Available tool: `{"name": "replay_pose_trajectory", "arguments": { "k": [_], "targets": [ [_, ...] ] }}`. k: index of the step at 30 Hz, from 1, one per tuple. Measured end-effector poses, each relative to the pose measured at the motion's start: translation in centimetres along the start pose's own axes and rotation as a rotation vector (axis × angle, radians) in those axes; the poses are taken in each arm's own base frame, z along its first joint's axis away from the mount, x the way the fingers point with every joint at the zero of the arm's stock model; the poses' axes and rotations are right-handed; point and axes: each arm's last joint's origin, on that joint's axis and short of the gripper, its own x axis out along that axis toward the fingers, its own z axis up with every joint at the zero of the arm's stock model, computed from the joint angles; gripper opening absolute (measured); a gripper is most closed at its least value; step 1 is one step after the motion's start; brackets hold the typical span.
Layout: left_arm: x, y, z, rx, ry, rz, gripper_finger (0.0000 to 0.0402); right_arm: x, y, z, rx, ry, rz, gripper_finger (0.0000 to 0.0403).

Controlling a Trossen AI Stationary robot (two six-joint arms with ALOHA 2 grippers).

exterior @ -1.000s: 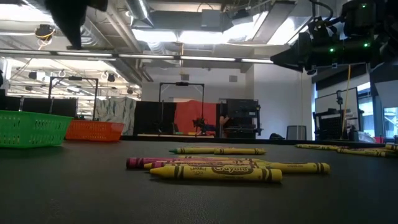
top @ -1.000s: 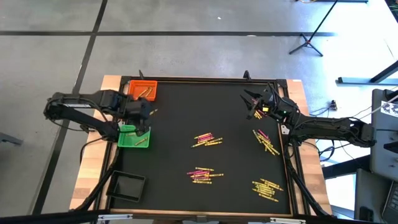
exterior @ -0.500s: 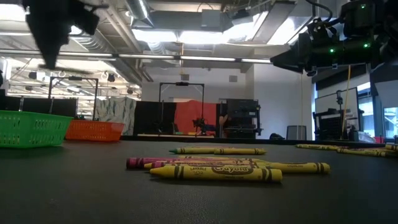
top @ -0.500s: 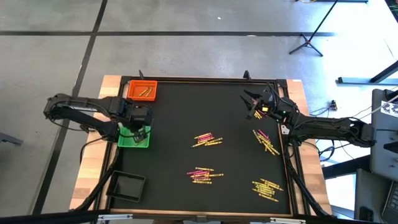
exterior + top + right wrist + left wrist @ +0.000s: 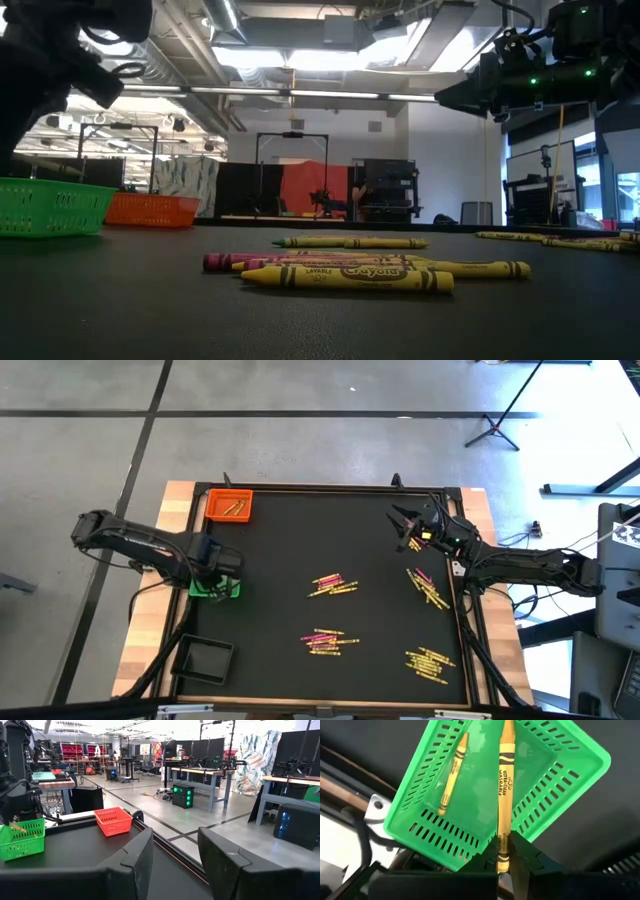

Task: Sort crayons
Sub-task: Put the yellow crayon into the green bin

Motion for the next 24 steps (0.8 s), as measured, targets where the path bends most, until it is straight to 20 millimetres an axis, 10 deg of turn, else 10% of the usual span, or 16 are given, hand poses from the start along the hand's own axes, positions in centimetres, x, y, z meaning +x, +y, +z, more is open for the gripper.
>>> {"name": "replay_pose_trajectory", "arguments": {
  "k": [15,24],
  "targets": [
    [-0.5,0.2,0.9,-0.048,-0.007,-0.074,0.0097,0.0,0.0,0.1,0.001,-0.008,0.000,0.0154],
    [-4.0,-2.3,4.9,0.129,-0.522,-0.285,0.0100,0.0,0.0,0.1,0.001,-0.008,0.001,0.0154]
  ]
}}
